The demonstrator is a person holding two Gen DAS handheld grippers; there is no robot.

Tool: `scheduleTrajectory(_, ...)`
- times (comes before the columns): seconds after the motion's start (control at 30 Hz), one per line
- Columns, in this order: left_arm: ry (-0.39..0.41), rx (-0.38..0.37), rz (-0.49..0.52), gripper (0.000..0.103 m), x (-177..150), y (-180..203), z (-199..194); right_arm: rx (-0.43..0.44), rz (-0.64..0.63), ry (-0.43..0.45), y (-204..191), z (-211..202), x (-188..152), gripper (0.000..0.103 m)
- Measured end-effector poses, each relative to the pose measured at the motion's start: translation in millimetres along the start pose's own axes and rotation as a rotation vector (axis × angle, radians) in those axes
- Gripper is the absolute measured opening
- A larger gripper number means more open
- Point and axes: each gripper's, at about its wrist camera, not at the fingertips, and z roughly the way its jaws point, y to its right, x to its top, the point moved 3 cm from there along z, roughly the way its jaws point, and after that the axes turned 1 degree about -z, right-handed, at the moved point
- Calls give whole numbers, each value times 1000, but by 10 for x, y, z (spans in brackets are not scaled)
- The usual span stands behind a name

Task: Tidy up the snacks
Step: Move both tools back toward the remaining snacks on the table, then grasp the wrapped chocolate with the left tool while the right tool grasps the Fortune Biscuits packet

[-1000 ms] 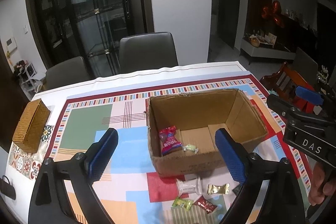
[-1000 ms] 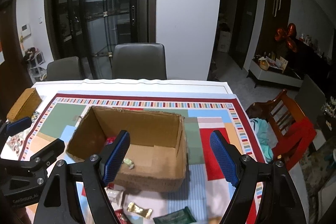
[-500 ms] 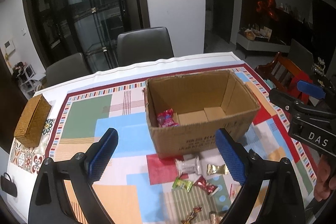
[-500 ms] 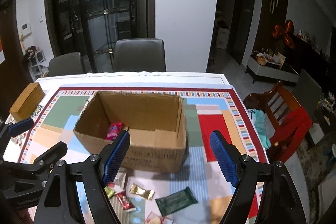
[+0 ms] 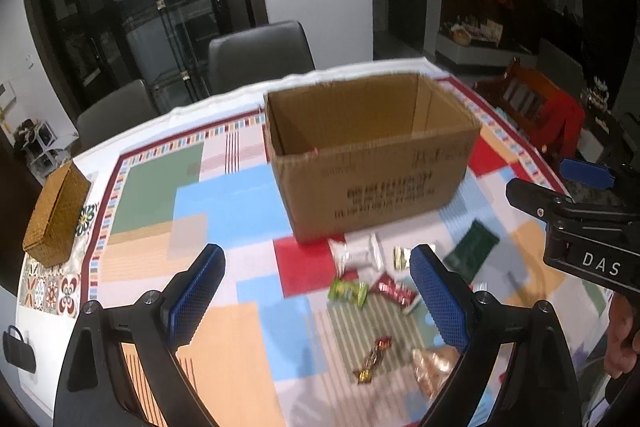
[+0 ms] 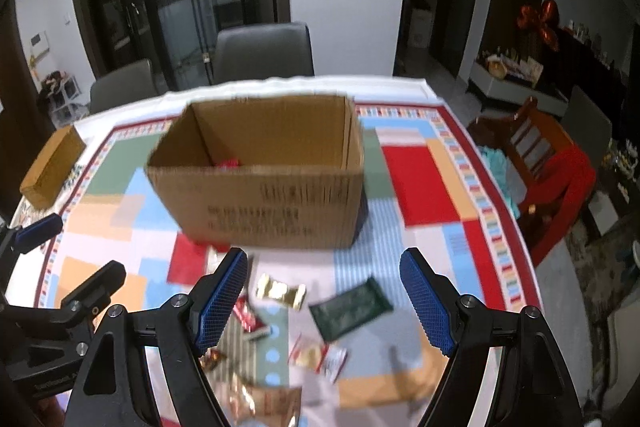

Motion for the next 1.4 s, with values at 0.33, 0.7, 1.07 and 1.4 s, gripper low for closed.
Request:
scheduleTrajectory(0.33,-96,-15,36,99,-433,50,121,1,17,-145,-84,148,-555,79)
scheduleTrajectory(0.7,-207,-82,60,101,-822,149,280,53,31,-261,-201,251,-990,79)
scheduleTrajectory(1.07,-276,-131,82,101,-1088,211,439,90,40,-336,-323,363,-1203,79)
scheduleTrajectory(1.4,-334,-172,120,96,-1228,337,649,117,64,-402,-376,517,-1273,79)
